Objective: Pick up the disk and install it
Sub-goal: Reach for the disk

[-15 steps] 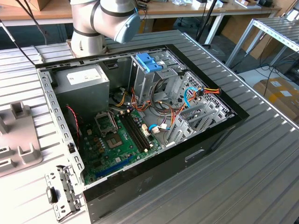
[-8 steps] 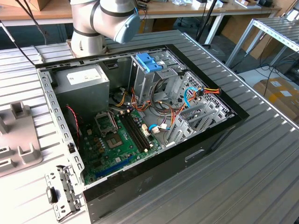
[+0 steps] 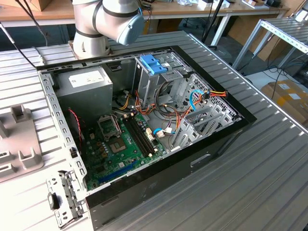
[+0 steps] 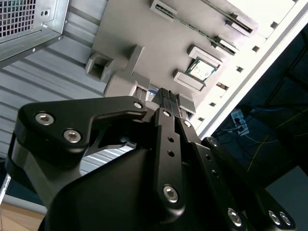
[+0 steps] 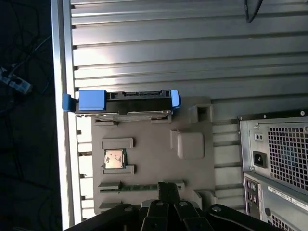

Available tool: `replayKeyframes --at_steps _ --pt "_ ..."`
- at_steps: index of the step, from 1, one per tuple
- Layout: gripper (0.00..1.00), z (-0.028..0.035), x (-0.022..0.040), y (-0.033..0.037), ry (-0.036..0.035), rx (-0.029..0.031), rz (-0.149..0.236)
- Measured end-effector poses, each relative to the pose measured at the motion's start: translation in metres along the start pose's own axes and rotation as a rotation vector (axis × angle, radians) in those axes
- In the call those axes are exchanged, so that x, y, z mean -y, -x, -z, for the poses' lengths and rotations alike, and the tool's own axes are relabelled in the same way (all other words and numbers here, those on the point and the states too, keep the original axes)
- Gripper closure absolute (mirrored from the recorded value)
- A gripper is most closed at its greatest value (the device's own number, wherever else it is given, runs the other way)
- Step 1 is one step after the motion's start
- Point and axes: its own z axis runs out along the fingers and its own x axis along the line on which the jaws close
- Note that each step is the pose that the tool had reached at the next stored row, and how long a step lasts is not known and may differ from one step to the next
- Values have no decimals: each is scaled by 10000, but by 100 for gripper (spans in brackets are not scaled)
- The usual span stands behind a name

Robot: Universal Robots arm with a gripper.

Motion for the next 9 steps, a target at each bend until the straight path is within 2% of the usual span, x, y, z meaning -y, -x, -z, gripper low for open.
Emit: replayKeyframes --at_steps 9 --pt "89 -32 -78 -66 0 0 0"
